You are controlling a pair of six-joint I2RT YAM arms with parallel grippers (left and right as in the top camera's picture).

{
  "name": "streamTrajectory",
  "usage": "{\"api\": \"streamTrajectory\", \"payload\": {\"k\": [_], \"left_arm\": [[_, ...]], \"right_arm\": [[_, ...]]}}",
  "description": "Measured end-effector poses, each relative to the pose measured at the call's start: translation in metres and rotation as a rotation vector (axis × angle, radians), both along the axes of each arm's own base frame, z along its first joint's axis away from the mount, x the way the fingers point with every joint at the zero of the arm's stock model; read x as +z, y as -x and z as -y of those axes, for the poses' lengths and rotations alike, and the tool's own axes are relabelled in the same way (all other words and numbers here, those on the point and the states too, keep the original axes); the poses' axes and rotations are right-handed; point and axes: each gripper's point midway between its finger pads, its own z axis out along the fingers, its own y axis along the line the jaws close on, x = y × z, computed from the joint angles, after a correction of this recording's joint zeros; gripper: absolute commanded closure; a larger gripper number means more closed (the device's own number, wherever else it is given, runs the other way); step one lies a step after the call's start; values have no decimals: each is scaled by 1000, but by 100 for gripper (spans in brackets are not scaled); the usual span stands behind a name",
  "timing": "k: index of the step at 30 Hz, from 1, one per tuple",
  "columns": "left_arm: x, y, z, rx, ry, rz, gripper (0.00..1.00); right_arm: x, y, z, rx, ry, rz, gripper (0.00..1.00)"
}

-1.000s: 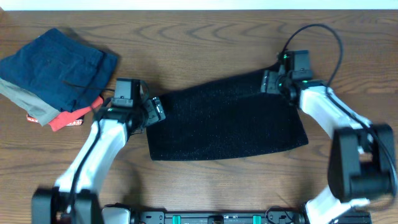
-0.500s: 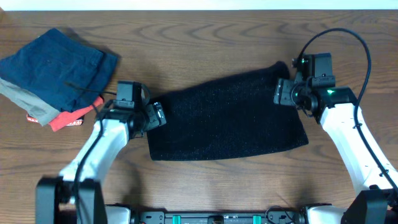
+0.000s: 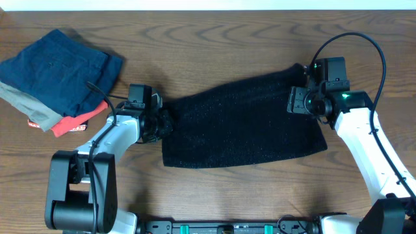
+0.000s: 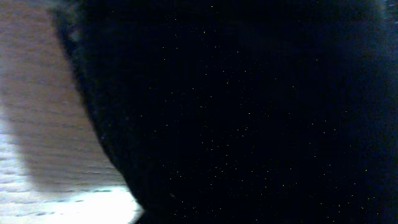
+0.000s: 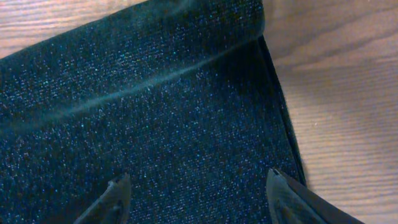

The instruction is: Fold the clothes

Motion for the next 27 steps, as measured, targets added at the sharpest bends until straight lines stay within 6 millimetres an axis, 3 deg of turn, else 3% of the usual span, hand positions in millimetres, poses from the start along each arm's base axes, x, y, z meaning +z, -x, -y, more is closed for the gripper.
{"api": "streamTrajectory", "payload": {"k": [3, 8, 12, 15, 18, 27], "left_arm": [[1, 1, 0, -1, 5, -6, 94], [10, 19, -6, 6, -23, -80, 94], [38, 28, -15, 17, -75, -106, 93], [71, 21, -18, 24, -91, -50, 94], [100, 16, -19, 29, -92, 16, 94], [132, 21, -17, 27, -75, 52, 94]], "right_arm": [[-2, 3, 0, 6, 3, -14, 43], [-3, 8, -10, 58, -38, -35, 66], [-14, 13, -31, 141, -101, -77, 75], [-31, 20, -57, 229, -149, -143, 84], [-54, 32, -88, 319, -200, -224, 85], [-111, 74, -202, 628, -319, -346, 85]]}}
